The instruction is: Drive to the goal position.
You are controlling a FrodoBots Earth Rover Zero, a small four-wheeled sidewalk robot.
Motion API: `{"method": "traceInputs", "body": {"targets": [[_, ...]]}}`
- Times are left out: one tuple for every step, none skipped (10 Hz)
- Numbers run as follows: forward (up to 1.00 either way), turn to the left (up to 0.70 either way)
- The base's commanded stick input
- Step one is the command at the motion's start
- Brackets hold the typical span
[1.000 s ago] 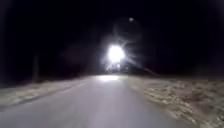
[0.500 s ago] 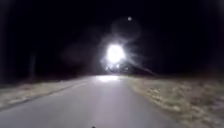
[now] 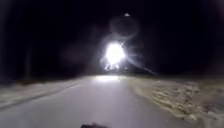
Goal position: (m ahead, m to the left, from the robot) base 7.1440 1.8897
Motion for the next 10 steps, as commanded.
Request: {"method": "traceInputs", "body": {"targets": [[1.0,0.0],[1.0,0.0],[1.0,0.0],[0.94,0.0],[0.85,0.0],[0.85,0.0],[0.85,0.0],[0.85,0.0],[0.85,0.0],[0.85,0.0]]}}
